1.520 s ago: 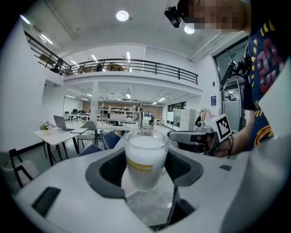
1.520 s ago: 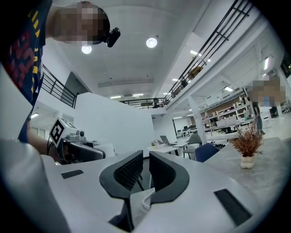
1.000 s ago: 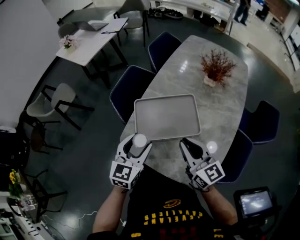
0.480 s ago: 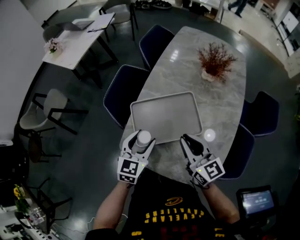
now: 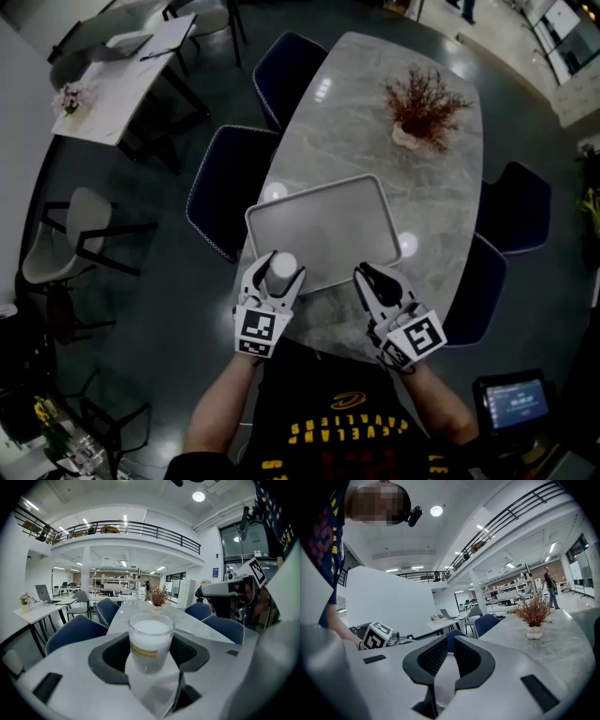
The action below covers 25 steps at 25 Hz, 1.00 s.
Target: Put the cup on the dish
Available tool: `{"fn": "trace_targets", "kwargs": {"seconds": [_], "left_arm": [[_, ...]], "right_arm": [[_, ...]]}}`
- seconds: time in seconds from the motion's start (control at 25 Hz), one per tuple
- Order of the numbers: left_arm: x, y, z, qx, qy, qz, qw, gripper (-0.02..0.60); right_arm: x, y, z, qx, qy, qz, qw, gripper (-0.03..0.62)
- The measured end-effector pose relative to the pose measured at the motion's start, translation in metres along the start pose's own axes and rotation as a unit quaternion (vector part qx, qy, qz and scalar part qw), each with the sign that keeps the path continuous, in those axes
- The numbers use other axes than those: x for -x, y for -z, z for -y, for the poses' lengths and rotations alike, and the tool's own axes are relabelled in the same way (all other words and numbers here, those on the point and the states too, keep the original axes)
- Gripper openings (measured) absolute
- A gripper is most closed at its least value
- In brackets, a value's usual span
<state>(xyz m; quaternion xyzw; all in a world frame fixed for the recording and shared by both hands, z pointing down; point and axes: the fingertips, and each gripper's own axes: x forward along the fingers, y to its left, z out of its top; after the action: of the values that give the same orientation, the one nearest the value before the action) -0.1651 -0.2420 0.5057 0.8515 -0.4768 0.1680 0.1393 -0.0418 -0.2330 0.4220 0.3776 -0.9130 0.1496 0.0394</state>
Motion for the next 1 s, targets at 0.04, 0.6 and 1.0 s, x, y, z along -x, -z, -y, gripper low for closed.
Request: {"fn": "trace_targets", "kwargs": {"seconds": [0.04, 0.6, 1.0], "left_arm": [[-0.003, 0.002, -0.001, -0.001, 0.002, -0.002, 1.0000, 0.261], [-0.045, 0.037, -0.017, -0.005, 0.028, -0.034, 0.9990, 0.261], [-0.063, 0.065, -0.024, -0.008, 0.039, -0.061, 0.9974, 0.262]], "right_arm": [[-0.001, 0.002, 0.002, -0.001, 0.004, -0.004, 1.000, 0.048], [-0.029, 0.019, 0.013, -0.020, 0.022, -0.026, 0.999, 0.048], [-0.043, 0.028, 0.014, -0.032, 0.022, -0.028, 0.999, 0.048]]}}
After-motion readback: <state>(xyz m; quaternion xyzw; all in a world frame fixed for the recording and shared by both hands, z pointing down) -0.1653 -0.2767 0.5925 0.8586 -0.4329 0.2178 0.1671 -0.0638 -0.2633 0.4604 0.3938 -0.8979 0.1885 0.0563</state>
